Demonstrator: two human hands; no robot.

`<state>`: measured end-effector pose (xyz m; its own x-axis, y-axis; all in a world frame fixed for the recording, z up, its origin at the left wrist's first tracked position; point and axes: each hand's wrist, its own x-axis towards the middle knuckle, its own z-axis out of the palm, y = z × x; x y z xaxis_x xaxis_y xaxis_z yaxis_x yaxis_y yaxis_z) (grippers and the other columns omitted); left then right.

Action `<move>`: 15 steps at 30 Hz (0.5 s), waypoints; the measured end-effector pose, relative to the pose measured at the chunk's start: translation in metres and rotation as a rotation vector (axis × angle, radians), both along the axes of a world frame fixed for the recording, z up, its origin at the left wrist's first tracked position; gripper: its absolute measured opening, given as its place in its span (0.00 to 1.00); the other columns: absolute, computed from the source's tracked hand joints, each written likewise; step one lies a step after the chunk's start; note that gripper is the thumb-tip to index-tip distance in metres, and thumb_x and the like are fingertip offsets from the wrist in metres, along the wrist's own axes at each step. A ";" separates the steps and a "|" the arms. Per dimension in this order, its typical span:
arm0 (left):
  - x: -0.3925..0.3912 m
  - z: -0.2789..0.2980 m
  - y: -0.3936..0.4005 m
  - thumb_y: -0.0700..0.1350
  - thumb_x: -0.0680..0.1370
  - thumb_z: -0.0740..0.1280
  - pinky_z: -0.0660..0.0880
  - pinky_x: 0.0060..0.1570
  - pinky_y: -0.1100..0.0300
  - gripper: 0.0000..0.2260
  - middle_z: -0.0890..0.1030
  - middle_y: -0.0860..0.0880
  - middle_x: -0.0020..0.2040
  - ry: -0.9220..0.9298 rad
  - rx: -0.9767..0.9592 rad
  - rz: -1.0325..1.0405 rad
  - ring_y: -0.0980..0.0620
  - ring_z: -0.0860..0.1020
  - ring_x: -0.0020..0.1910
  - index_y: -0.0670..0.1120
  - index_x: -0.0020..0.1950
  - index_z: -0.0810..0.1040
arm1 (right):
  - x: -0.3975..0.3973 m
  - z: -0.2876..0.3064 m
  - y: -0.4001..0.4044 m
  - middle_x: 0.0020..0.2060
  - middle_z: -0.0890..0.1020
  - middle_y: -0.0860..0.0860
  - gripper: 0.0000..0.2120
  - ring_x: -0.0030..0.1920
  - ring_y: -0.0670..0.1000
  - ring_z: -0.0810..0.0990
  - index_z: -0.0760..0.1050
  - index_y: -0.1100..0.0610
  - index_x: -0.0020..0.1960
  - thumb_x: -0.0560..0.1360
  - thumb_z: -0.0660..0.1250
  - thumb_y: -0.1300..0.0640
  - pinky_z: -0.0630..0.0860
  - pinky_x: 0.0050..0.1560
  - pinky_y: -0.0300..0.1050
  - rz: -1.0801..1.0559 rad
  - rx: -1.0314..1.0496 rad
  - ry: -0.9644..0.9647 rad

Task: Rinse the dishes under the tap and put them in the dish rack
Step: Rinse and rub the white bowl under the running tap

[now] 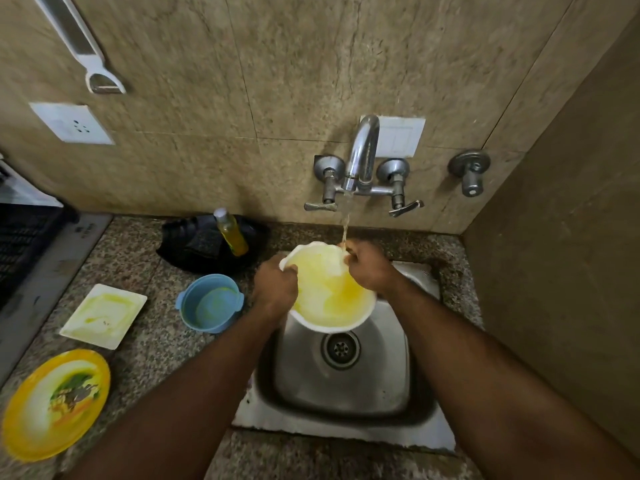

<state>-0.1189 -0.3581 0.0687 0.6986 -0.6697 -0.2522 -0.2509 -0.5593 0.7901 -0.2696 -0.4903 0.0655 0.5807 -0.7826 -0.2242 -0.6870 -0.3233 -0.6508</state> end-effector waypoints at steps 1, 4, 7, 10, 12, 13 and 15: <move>0.002 -0.002 -0.001 0.41 0.80 0.68 0.76 0.53 0.49 0.13 0.83 0.39 0.56 0.021 -0.002 0.000 0.38 0.80 0.55 0.41 0.64 0.81 | 0.000 0.000 0.000 0.51 0.84 0.58 0.10 0.53 0.59 0.81 0.80 0.59 0.55 0.76 0.63 0.64 0.74 0.49 0.45 -0.006 -0.031 0.022; 0.003 -0.005 -0.004 0.40 0.79 0.69 0.78 0.52 0.49 0.13 0.84 0.39 0.56 0.051 0.005 0.009 0.38 0.81 0.54 0.41 0.63 0.82 | 0.004 -0.002 -0.002 0.46 0.84 0.58 0.05 0.47 0.60 0.82 0.80 0.56 0.47 0.74 0.65 0.58 0.73 0.44 0.43 -0.019 -0.089 0.124; 0.004 -0.009 -0.004 0.40 0.79 0.70 0.74 0.46 0.55 0.13 0.84 0.40 0.55 0.110 0.008 0.031 0.42 0.80 0.50 0.41 0.64 0.82 | 0.004 0.000 -0.006 0.47 0.82 0.58 0.16 0.46 0.59 0.81 0.80 0.57 0.50 0.78 0.66 0.44 0.78 0.47 0.48 -0.027 -0.084 0.187; 0.007 -0.009 -0.004 0.40 0.79 0.70 0.71 0.46 0.57 0.14 0.83 0.42 0.52 0.104 0.005 -0.015 0.44 0.79 0.49 0.41 0.64 0.82 | 0.003 0.004 -0.007 0.35 0.80 0.56 0.30 0.38 0.57 0.80 0.77 0.56 0.38 0.76 0.60 0.29 0.78 0.41 0.49 -0.028 -0.089 0.222; 0.012 -0.010 -0.007 0.42 0.79 0.70 0.74 0.49 0.55 0.15 0.83 0.43 0.54 0.083 0.017 -0.064 0.43 0.80 0.52 0.42 0.66 0.81 | 0.001 0.001 -0.006 0.31 0.78 0.57 0.31 0.34 0.57 0.79 0.75 0.55 0.33 0.77 0.59 0.29 0.75 0.39 0.49 -0.020 -0.078 0.187; 0.014 -0.011 -0.008 0.42 0.79 0.71 0.75 0.50 0.54 0.16 0.83 0.43 0.56 0.085 0.016 -0.073 0.43 0.81 0.53 0.43 0.67 0.81 | -0.001 -0.001 -0.005 0.30 0.79 0.57 0.29 0.34 0.57 0.79 0.76 0.56 0.33 0.78 0.60 0.33 0.74 0.38 0.49 -0.011 -0.040 0.150; 0.019 -0.013 -0.007 0.44 0.79 0.71 0.76 0.50 0.53 0.15 0.84 0.43 0.56 0.096 0.008 -0.064 0.44 0.81 0.53 0.45 0.66 0.81 | -0.005 -0.005 -0.004 0.37 0.84 0.57 0.19 0.39 0.57 0.83 0.81 0.59 0.42 0.80 0.65 0.45 0.79 0.42 0.51 -0.044 0.168 0.033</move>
<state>-0.0994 -0.3654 0.0553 0.6264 -0.7102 -0.3213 -0.2098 -0.5505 0.8080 -0.2741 -0.4943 0.0600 0.5370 -0.7569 -0.3724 -0.7202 -0.1815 -0.6696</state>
